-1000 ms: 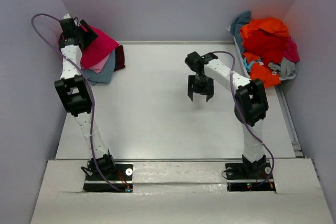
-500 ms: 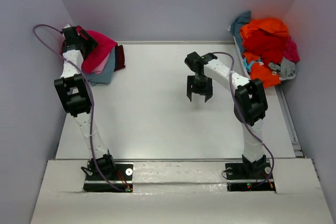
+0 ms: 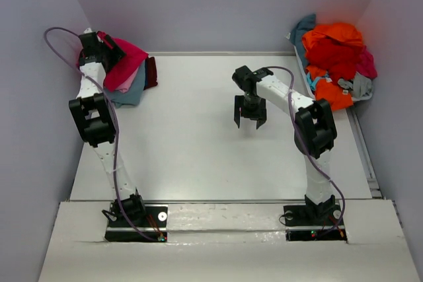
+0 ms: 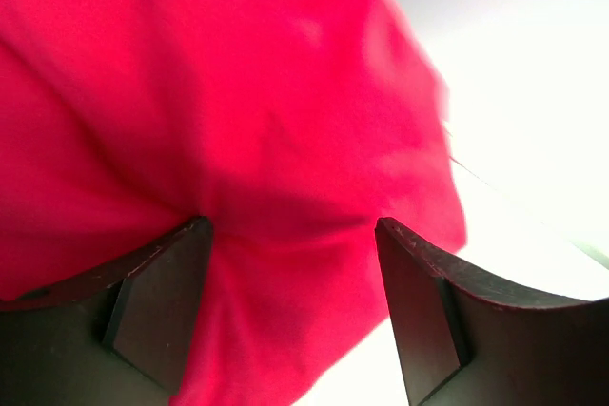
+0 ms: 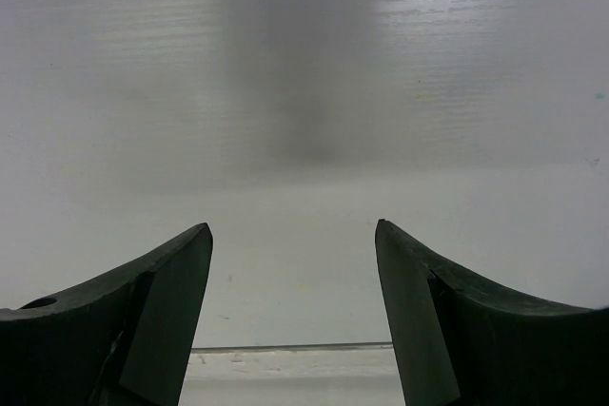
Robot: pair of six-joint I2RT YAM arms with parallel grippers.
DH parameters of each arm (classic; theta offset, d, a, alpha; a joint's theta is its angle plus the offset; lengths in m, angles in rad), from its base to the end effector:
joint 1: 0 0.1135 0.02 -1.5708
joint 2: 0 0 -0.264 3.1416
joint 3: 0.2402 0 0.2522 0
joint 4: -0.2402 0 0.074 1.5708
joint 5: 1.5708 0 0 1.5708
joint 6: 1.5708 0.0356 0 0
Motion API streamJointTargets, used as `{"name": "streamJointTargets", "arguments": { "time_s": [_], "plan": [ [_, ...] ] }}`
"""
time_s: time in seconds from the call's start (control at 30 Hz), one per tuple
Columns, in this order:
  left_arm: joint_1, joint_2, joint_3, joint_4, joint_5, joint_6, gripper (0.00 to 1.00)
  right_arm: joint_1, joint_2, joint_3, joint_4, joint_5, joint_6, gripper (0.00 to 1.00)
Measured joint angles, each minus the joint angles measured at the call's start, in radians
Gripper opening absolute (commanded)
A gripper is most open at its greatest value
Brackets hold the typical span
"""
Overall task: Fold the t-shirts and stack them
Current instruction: Put the neatly folded tshirt into the corner of the board with the left arm
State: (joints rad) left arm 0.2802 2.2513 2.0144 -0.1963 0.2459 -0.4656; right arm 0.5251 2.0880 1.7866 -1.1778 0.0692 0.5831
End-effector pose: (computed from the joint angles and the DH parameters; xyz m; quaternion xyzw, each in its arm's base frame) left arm 0.5183 0.1401 0.2740 -0.2431 0.8028 -0.1524 0.5227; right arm 0.3580 0.2045 0.2185 0.0305 0.9979 -0.0053 0.0571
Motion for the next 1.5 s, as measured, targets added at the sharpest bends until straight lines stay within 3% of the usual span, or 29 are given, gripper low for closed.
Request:
{"name": "streamJointTargets", "arguments": {
  "time_s": [0.47, 0.93, 1.2, 1.5],
  "plan": [
    [-0.144, -0.121, 0.002, 0.009, 0.026, 0.124, 0.81, 0.0, 0.0, 0.0, 0.003, -0.002, -0.004, 0.75],
    [-0.058, -0.117, -0.014, 0.018, -0.06, 0.061, 0.81, 0.0, 0.002, 0.0, 0.004, -0.003, -0.013, 0.76],
    [0.025, 0.014, -0.011, -0.009, -0.031, -0.027, 0.81, 0.0, 0.002, 0.006, 0.005, -0.015, -0.016, 0.76],
    [0.027, -0.021, -0.084, 0.07, 0.027, -0.018, 0.81, 0.0, 0.002, 0.066, 0.02, -0.007, -0.018, 0.76]
  ]
}}
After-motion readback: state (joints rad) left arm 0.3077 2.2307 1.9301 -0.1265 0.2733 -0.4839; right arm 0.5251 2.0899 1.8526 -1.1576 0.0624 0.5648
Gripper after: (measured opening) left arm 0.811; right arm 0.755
